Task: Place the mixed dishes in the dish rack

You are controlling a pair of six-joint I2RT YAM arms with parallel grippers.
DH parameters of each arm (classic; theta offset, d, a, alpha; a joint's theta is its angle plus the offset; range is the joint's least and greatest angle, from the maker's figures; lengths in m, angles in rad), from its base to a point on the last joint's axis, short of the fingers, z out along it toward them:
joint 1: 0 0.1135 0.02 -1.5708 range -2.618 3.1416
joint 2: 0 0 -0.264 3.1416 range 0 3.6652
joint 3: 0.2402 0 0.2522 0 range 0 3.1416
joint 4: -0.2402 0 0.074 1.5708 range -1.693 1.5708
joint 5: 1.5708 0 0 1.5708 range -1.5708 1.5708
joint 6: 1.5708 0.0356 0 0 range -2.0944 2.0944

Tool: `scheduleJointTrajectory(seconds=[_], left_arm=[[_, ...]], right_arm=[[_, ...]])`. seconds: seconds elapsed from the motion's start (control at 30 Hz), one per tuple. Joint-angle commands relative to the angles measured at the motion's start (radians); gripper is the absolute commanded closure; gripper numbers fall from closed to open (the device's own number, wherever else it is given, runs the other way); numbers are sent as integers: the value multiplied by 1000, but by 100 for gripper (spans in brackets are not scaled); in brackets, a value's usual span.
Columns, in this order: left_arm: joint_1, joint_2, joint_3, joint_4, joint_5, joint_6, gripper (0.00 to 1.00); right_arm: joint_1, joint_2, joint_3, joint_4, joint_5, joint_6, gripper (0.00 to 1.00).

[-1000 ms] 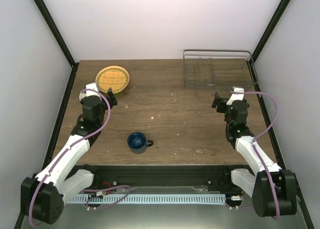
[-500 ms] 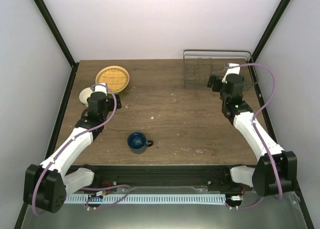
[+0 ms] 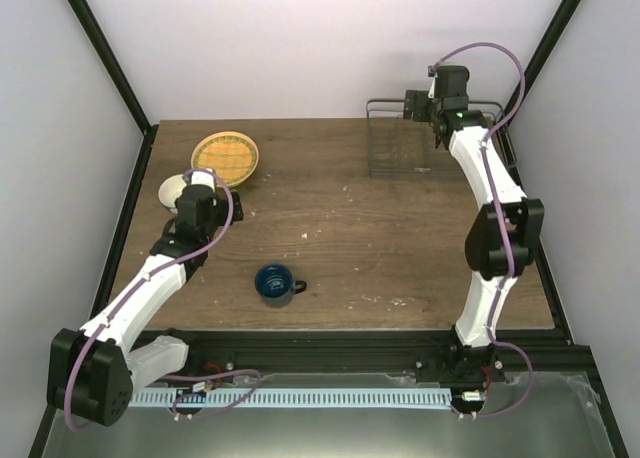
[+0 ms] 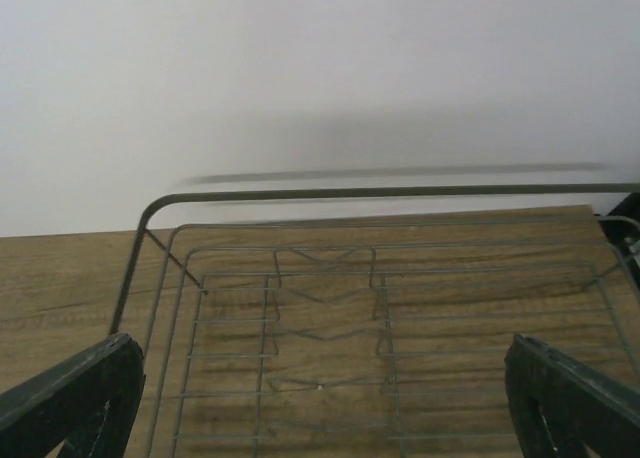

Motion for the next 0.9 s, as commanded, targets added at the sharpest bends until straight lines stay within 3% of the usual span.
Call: scheduleJointTrajectory(seconds=[0.0,0.27,0.87], left_arm=[[-3,-9,15,-4,16,12,0],[-3,16,40,-20,20,15,0],[-3,56,59,-7,33,21,0]], right_arm=[[-37,191,266,-255,-52,4,0],[-41,414,494,-446,-57,41,0],[-32,464,451,-547,-85,34,0]])
